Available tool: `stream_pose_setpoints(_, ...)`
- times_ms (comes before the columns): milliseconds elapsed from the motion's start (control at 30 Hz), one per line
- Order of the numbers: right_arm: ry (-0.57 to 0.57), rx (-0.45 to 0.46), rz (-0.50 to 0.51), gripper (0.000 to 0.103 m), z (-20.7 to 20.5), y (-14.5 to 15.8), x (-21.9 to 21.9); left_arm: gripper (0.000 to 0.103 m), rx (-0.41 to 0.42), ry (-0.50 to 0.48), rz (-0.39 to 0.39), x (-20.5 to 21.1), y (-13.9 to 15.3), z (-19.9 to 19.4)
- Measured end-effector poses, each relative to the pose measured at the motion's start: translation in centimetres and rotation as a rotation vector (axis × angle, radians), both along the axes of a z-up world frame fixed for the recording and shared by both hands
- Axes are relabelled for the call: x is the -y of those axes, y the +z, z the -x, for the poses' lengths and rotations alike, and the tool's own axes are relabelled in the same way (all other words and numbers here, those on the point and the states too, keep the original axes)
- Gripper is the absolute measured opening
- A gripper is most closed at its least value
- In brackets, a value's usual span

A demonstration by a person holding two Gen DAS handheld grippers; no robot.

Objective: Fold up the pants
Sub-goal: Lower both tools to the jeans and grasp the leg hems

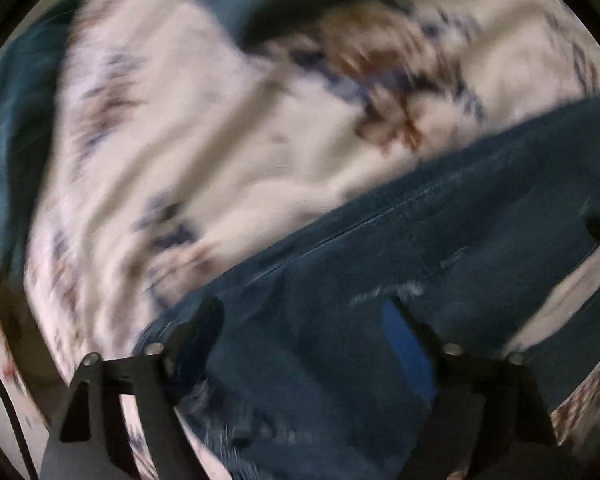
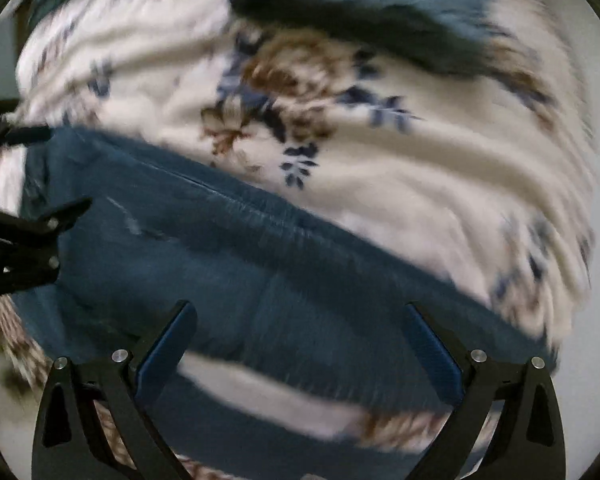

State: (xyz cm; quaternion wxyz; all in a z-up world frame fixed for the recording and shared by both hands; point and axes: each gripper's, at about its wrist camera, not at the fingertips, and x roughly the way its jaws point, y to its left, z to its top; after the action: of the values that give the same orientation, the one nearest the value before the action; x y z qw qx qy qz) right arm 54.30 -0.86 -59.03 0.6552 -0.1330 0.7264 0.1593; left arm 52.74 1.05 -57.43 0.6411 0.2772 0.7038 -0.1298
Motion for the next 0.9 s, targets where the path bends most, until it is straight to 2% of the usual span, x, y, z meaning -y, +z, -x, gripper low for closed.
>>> stream_pose_setpoints(67,0.112,-0.067,0.016,0.103,-1.7,-3.9,-1.1,0.078,-0.079,-0.063,0.002,0.5,-3.1,-1.0)
stream_pose_setpoints(133,0.191,-0.122,0.034,0.103,-2.4,-6.4,-1.7,0.078,-0.148,-0.122,0.011,0.8,-5.1,-1.6)
stream_pose_setpoints(233,0.336,-0.192,0.088,0.099,-3.0,-10.4,-2.6,0.079,-0.231,-0.163,0.039,0.7,-6.6,-2.3)
stream_pose_setpoints(300,0.357,-0.232,0.057,0.092,-3.3,-11.6,-2.5,0.078,-0.265,-0.158,0.062,0.3,-7.0,-3.1)
stream_pose_setpoints(367,0.367,-0.26,0.022,0.085,-3.6,-12.0,-2.3,0.075,-0.265,-0.171,0.078,0.1,-6.9,-3.3)
stream_pose_setpoints(433,0.399,-0.277,0.005,0.085,-4.0,-12.0,-1.1,0.061,-0.25,-0.202,0.079,0.4,-6.7,-3.0)
stream_pose_setpoints(533,0.371,-0.33,0.028,0.085,-4.8,-12.8,2.0,0.047,-0.242,-0.222,0.075,1.1,-6.3,-2.4)
stream_pose_setpoints(667,0.31,-0.379,0.075,0.085,-5.7,-14.2,5.2,0.041,-0.234,-0.223,0.052,2.0,-5.9,-2.2)
stream_pose_setpoints(733,0.329,-0.378,0.082,0.084,-5.3,-14.6,4.9,0.032,-0.221,-0.235,0.048,2.5,-5.6,-2.6)
stream_pose_setpoints(800,0.335,-0.367,0.086,0.061,-4.4,-14.4,4.5,0.023,-0.198,-0.235,0.05,2.7,-4.8,-2.7)
stream_pose_setpoints(833,0.336,-0.355,0.085,0.055,-3.9,-14.2,4.1,0.018,-0.188,-0.234,0.056,2.6,-4.4,-2.8)
stream_pose_setpoints(900,0.349,-0.307,0.09,0.029,-2.9,-13.3,3.8,0.009,-0.167,-0.215,0.074,2.3,-3.1,-2.7)
